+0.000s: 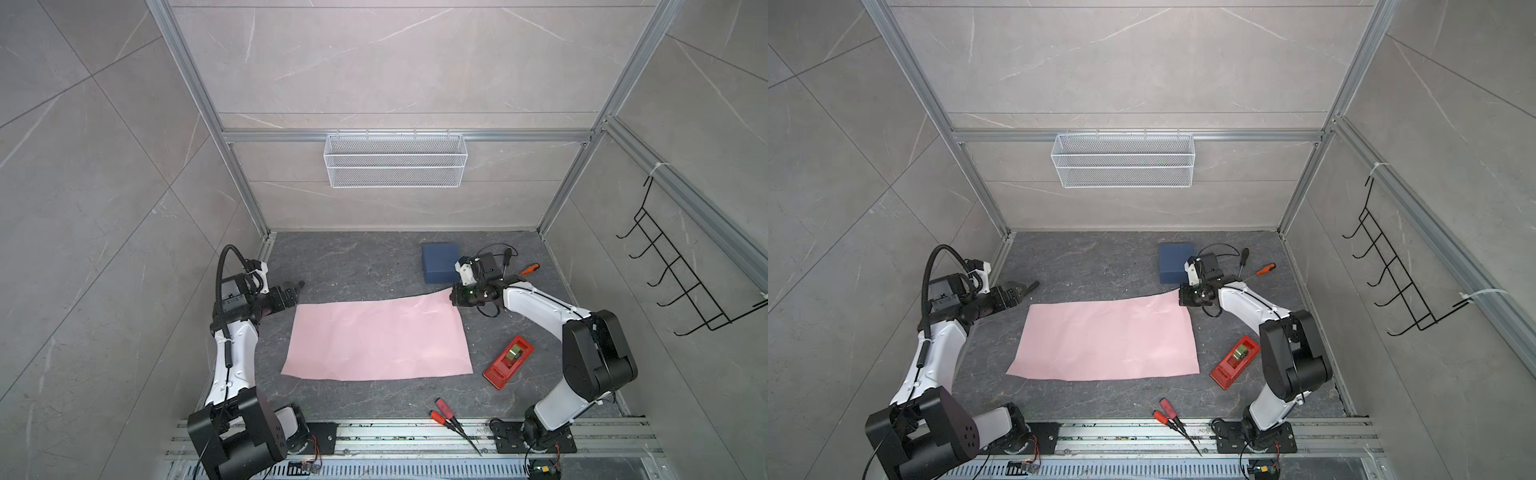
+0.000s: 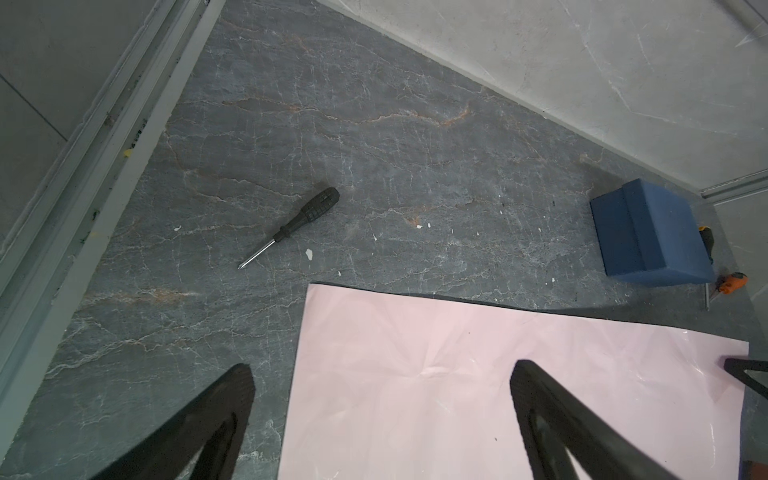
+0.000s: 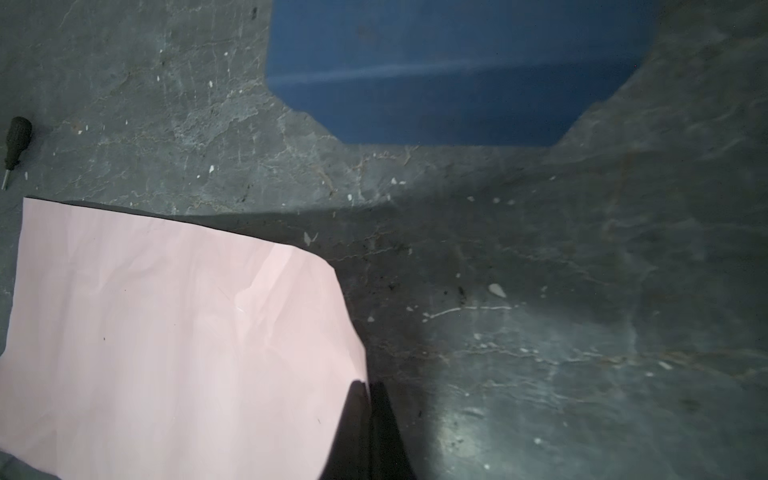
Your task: Wrap the gift box in paper
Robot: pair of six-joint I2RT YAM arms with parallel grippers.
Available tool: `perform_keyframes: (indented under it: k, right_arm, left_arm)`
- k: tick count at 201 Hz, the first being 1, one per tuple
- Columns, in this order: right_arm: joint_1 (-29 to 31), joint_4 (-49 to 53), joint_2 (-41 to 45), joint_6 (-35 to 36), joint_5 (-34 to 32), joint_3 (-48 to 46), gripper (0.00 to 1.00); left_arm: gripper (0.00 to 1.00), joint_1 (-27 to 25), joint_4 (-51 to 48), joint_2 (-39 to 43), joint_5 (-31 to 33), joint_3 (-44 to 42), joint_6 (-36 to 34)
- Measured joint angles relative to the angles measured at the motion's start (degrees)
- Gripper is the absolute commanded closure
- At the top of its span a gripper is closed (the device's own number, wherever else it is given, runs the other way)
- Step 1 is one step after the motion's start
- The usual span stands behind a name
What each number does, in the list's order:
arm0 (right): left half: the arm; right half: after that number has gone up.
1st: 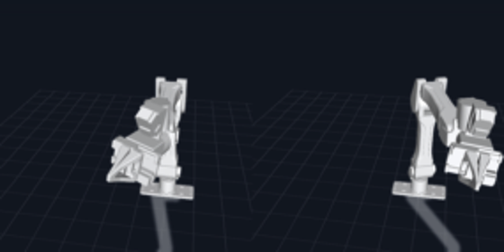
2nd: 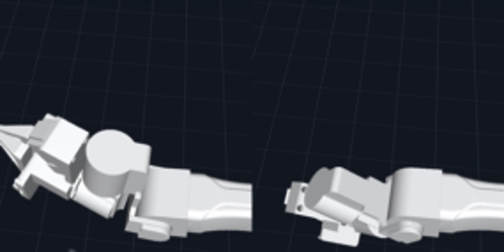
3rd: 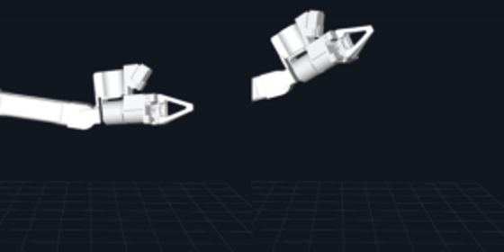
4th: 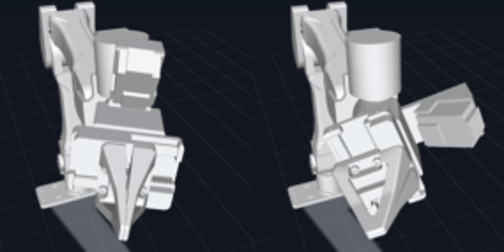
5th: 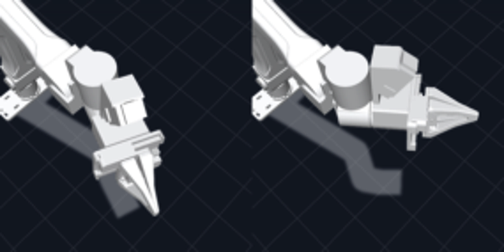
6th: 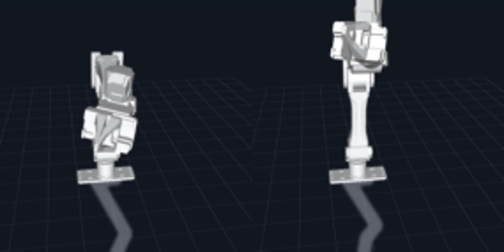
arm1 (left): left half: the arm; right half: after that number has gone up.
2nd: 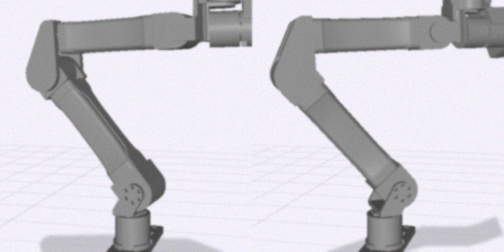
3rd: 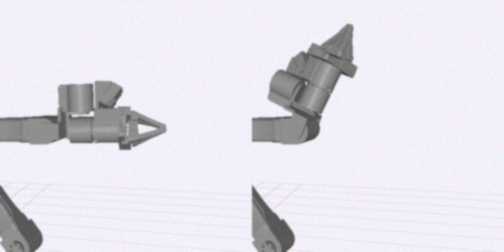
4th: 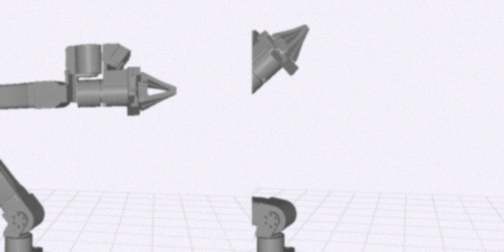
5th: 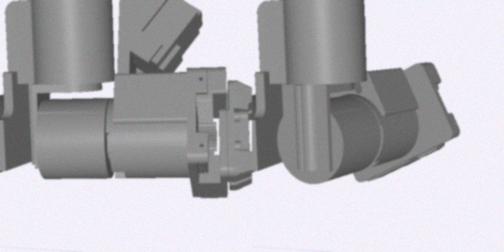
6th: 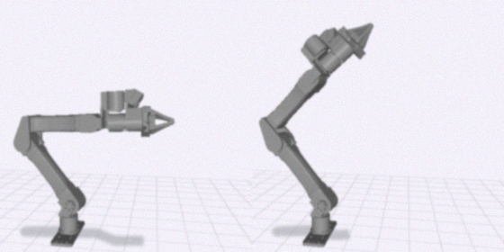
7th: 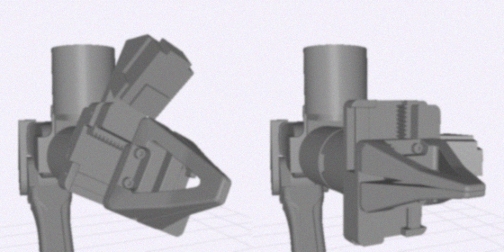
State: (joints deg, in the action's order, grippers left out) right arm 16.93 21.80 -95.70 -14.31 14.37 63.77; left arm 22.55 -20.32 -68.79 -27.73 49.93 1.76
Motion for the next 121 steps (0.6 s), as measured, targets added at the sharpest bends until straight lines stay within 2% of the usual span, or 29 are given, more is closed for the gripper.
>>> perform_keyframes:
  k: [34,58,93,121]
  right_arm:
    - [-4.61,2.58,-2.71,2.84,-0.13,3.26,1.0]
    - [-7.54,3.72,-3.89,3.37,-0.15,3.26,0.96]
    - [-8.9,3.93,-4.35,3.54,-0.15,3.23,0.71]
    - [-9.77,4.59,-4.35,3.52,0.04,3.32,0.59]
  left_arm:
    - [0.0,0.02,-2.67,-0.31,-1.51,2.29,-1.42]
    - [0.01,0.13,-3.76,-0.74,-2.86,5.62,-1.86]
    - [0.02,0.26,-4.17,-0.96,-4.98,6.82,-1.64]
    - [0.03,-0.81,-5.49,-2.32,-6.23,8.2,1.09]
